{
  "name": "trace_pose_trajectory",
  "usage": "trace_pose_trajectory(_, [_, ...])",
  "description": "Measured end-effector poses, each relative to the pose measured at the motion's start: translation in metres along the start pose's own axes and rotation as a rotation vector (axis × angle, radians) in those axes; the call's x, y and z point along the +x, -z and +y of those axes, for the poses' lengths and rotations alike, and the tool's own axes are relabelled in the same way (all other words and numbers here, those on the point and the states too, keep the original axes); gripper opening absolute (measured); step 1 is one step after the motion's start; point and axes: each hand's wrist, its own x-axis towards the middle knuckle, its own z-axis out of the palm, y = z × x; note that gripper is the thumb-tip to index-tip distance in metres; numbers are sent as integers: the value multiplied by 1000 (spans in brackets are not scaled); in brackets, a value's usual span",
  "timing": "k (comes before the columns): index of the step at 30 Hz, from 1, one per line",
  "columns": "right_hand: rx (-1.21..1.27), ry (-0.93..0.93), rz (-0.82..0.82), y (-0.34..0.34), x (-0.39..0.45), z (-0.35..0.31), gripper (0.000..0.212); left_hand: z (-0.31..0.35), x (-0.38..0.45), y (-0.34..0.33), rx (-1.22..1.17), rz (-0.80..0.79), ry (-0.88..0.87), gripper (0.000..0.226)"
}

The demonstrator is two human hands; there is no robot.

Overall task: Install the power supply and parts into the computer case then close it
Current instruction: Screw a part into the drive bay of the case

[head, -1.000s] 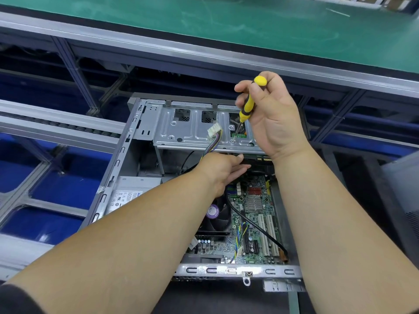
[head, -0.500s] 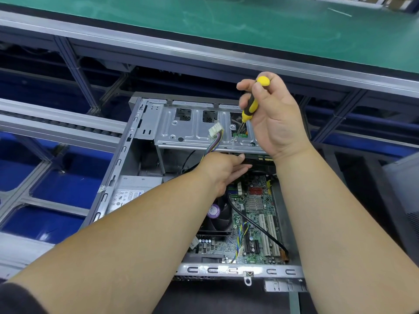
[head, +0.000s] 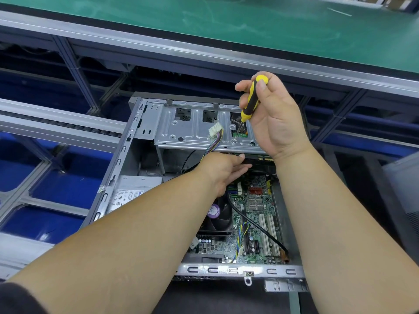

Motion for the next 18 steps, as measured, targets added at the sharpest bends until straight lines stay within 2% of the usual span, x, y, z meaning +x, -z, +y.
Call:
trace_pose_trajectory(3, [97, -3, 30, 1, 0, -1, 32, 0, 0, 0, 4, 3, 3, 17])
trace_pose_trajectory(5, [113, -2, 41, 2, 0, -1, 38, 0, 0, 0, 6, 3, 4, 16])
trace_pose_trajectory(18, [118, -29, 45, 2, -2, -3, 11, 0, 0, -1, 15, 5, -2, 18])
